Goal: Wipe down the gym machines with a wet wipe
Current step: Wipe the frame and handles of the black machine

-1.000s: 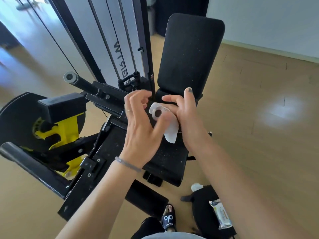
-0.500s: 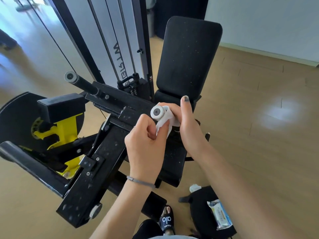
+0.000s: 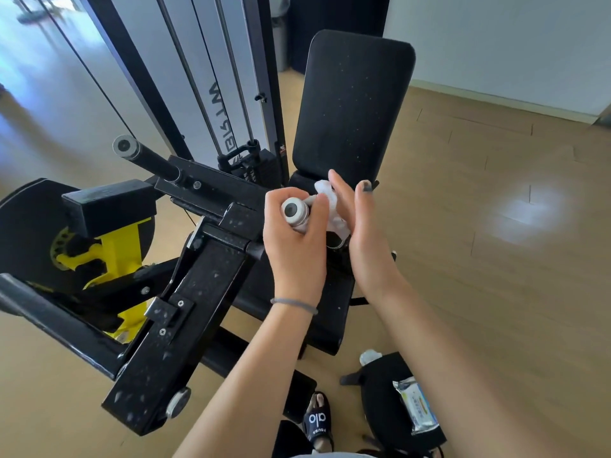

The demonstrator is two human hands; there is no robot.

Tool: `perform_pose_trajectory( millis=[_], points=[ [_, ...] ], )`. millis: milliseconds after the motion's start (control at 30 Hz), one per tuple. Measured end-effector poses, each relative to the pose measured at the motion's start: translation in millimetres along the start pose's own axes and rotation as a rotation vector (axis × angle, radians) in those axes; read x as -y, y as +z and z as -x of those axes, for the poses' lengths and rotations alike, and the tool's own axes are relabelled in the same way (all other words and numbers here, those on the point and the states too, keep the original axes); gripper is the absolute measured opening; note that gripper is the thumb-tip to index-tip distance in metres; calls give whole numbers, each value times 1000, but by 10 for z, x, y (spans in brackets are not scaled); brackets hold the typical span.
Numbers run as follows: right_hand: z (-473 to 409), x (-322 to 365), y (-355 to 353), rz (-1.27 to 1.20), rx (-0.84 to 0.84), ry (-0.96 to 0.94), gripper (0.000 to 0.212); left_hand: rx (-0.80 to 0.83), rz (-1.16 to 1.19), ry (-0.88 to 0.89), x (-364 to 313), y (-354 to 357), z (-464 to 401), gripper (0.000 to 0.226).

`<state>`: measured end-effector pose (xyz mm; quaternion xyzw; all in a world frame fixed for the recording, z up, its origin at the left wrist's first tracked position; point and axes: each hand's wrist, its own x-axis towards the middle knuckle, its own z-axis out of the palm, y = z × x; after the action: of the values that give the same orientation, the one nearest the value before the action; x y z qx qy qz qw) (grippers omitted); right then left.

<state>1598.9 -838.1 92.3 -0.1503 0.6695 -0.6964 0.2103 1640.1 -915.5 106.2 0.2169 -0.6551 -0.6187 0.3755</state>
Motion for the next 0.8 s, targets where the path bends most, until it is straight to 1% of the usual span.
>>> perform_pose_trajectory(
  millis=[67,133,200,300,367,433,500,567,633,700,767,800],
  points=[
    [-41,-62,-66,92,-45,-10,64,31,53,-15,60,0,-84,19],
    [-100,-169,-151,224,-137,-10,59,63,98,-29,138,-5,-133,23],
    [-138,-282,-235,320,-210,22,56,109,96,-66,249,25,-111,21],
    [-181,-429,-285,279,-174,89,70,228,23,-207,486,112,17,14],
    [-185,-451,-301,264,-179,92,72,256,-15,-239,587,167,51,11],
    [-196,-482,-316,248,-197,112,74,222,-33,-226,547,182,41,11],
    [-213,-513,-341,239,-237,143,71,105,-12,-155,396,157,2,16],
    [-225,-531,-347,244,-257,153,63,-12,37,-43,254,109,-65,21],
    [-228,-516,-334,256,-255,166,61,-22,54,15,211,73,-95,22],
    [-234,-520,-323,238,-257,150,65,44,35,-36,338,92,-68,21],
    [-235,-524,-313,201,-265,143,69,169,-57,-122,520,144,1,15],
    [-248,-539,-312,196,-260,135,69,219,-106,-136,590,158,31,13]
  ],
)
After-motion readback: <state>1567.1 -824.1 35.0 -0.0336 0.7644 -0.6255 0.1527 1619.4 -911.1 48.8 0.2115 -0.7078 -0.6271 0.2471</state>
